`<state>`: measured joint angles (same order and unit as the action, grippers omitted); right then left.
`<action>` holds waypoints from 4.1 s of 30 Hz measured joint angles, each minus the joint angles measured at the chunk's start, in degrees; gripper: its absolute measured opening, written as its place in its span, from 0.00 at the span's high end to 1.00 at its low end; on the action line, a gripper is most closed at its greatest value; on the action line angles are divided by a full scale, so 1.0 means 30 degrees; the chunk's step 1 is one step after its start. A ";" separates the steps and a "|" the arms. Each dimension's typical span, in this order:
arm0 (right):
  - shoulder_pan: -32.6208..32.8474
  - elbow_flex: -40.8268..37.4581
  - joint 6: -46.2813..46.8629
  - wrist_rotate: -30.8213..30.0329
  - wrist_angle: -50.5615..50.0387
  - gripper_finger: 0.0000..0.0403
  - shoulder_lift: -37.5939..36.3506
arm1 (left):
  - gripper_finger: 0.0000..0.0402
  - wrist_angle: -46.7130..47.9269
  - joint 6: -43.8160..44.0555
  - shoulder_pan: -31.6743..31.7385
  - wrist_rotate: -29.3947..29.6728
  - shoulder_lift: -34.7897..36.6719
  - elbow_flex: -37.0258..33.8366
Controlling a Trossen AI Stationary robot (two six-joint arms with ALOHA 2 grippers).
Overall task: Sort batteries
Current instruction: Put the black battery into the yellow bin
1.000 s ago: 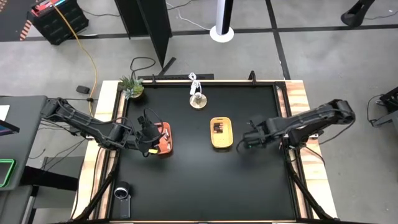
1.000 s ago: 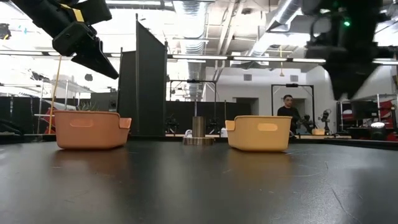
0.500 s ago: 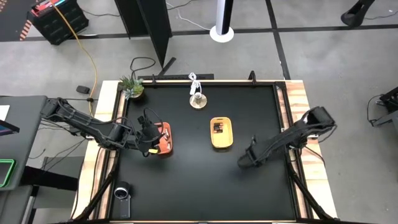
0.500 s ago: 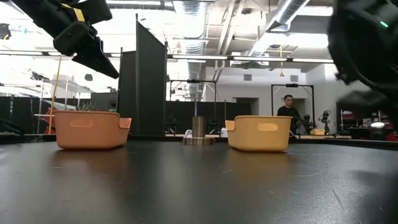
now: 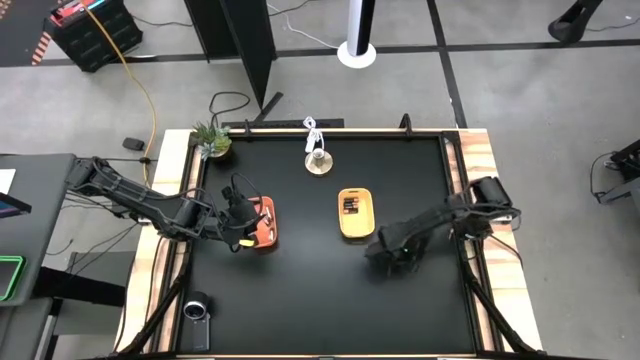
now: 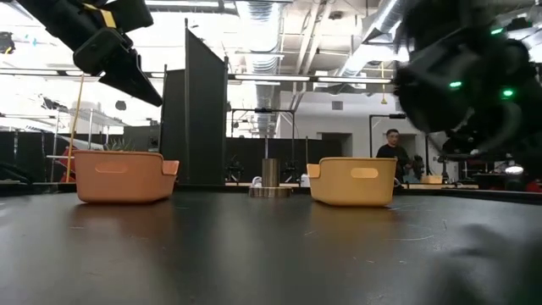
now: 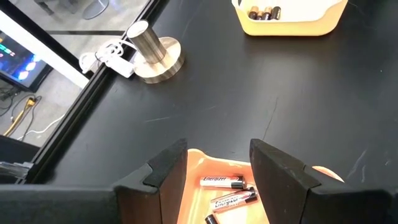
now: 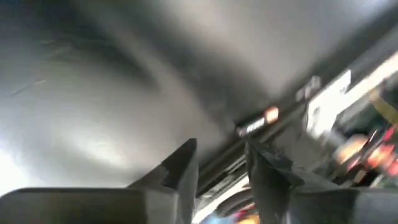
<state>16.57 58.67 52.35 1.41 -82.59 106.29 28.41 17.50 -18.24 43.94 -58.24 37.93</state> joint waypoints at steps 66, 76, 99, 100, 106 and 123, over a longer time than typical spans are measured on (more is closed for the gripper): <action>-0.1819 -0.4426 -0.7643 -0.1160 0.1555 0.30 0.3685 | 0.58 -0.0300 0.0102 -0.0328 -0.0219 0.0006 0.0000; -0.2217 -0.4560 -1.0251 -0.0869 0.1918 0.30 0.3369 | 0.58 -0.0292 0.0107 -0.0328 -0.0583 0.0007 0.0005; -0.3693 -0.4519 -1.2175 -0.0201 0.1596 0.73 0.3369 | 0.58 -0.0285 0.0102 -0.0328 -0.0568 0.0007 0.0003; -0.3656 -0.4497 -1.2067 -0.0194 0.1572 0.75 0.3373 | 0.58 -0.0285 0.0102 -0.0328 -0.0568 0.0007 0.0003; -0.3377 -0.4291 -1.1546 -0.0234 0.1349 0.92 0.3420 | 0.58 -0.0285 0.0102 -0.0328 -0.0568 0.0007 0.0001; -0.2935 -0.3300 0.2454 0.0638 0.1857 0.67 -0.2871 | 0.58 -0.0278 0.0117 -0.0328 -0.0561 0.0007 0.0007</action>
<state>7.76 48.77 59.71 3.33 -77.02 97.68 27.57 17.85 -19.22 42.26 -58.22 37.95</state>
